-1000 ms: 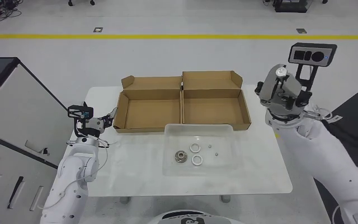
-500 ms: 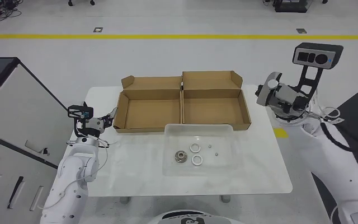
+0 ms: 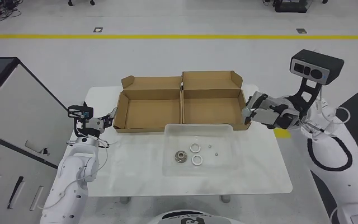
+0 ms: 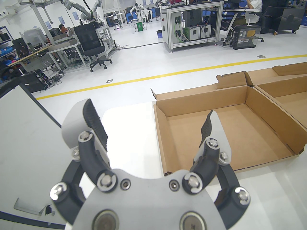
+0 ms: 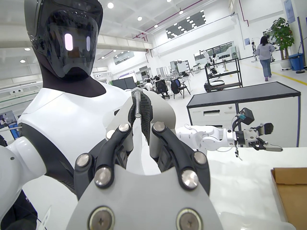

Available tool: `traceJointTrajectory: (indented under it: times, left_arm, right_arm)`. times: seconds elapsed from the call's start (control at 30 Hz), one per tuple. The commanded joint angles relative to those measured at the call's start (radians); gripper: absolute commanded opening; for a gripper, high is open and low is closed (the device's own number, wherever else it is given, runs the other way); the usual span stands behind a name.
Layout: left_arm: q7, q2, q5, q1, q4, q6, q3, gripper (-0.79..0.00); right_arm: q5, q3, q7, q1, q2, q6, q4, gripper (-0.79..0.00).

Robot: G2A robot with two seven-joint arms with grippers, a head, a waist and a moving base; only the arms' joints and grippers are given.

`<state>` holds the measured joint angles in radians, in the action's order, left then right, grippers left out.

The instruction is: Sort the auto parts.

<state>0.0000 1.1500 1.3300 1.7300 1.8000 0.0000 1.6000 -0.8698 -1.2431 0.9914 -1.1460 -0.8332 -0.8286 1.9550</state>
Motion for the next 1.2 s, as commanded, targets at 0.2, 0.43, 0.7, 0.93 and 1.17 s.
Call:
traceJointTrajectory:
  times: [0.2, 0.43, 0.7, 0.93, 1.17]
  left_arm:
    - [0.0, 0.0, 0.0, 0.0, 0.0, 0.0, 0.0, 0.0]
    - [0.0, 0.0, 0.0, 0.0, 0.0, 0.0, 0.0, 0.0]
    - [0.0, 0.0, 0.0, 0.0, 0.0, 0.0, 0.0, 0.0]
    - [0.0, 0.0, 0.0, 0.0, 0.0, 0.0, 0.0, 0.0]
    - [0.0, 0.0, 0.0, 0.0, 0.0, 0.0, 0.0, 0.0]
  right_arm:
    - [-0.068, 0.005, -0.003, -0.014, -0.012, -0.003, -0.001, -0.785]
    - [-0.191, 0.005, 0.01, -0.02, -0.028, 0.01, -0.01, -0.785]
    - [-0.222, -0.002, 0.038, -0.022, -0.037, 0.037, -0.01, -0.785]
    - [-0.222, -0.002, 0.038, -0.022, -0.037, 0.037, -0.01, -0.785]
    - [-0.222, -0.002, 0.038, -0.022, -0.037, 0.037, -0.01, -0.785]
